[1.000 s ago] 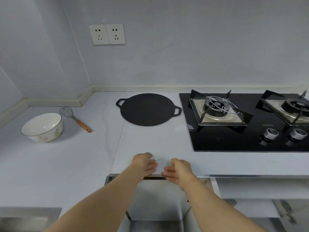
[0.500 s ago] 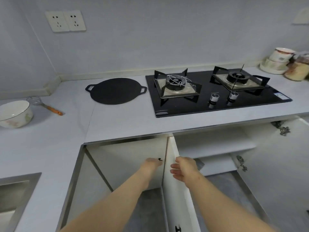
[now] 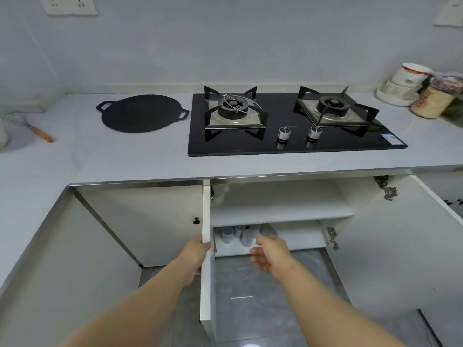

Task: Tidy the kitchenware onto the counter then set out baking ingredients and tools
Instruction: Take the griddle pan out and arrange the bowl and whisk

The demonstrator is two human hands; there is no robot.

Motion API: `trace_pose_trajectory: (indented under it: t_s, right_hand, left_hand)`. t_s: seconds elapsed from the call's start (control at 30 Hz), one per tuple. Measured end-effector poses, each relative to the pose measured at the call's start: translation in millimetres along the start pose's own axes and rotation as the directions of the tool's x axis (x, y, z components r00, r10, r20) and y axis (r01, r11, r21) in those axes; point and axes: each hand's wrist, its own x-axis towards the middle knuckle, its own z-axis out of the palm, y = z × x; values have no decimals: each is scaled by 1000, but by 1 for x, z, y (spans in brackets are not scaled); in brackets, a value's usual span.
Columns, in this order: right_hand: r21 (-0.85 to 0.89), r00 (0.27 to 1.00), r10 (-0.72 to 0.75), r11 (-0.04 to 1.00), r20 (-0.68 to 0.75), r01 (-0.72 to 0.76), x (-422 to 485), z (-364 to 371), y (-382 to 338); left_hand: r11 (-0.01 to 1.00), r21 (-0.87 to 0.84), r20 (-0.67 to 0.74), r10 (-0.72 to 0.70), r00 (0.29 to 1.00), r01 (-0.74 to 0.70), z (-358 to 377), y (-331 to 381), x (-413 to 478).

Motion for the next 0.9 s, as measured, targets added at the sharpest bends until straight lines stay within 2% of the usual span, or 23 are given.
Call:
trace_pose_trajectory:
  t_s: [0.17,0.4,0.7,0.8,0.9]
  right_hand:
    - [-24,1000,-27,999,17,27,7,-39,-6]
    - [83,999,0,997,-38,3,23,-87,-3]
    - [253,959,5,965,-282,69,66,-150,-26]
    - [305,959,31,951,-282,58,84,-156,-38]
    - [315,965,66,949,-255,18,103,-157,-53]
  left_hand:
    - [997,-80,-54,-4,999,0,38,5,-8]
    - [965,-246,-72,-111,991,90,95,34,-2]
    - [883,-440,-99,-230,968,165,169,97,34]
    - [840,-527,-89,-209,974,132,184,112,48]
    - [852,-523,-147,-120,982,25,197,115,63]
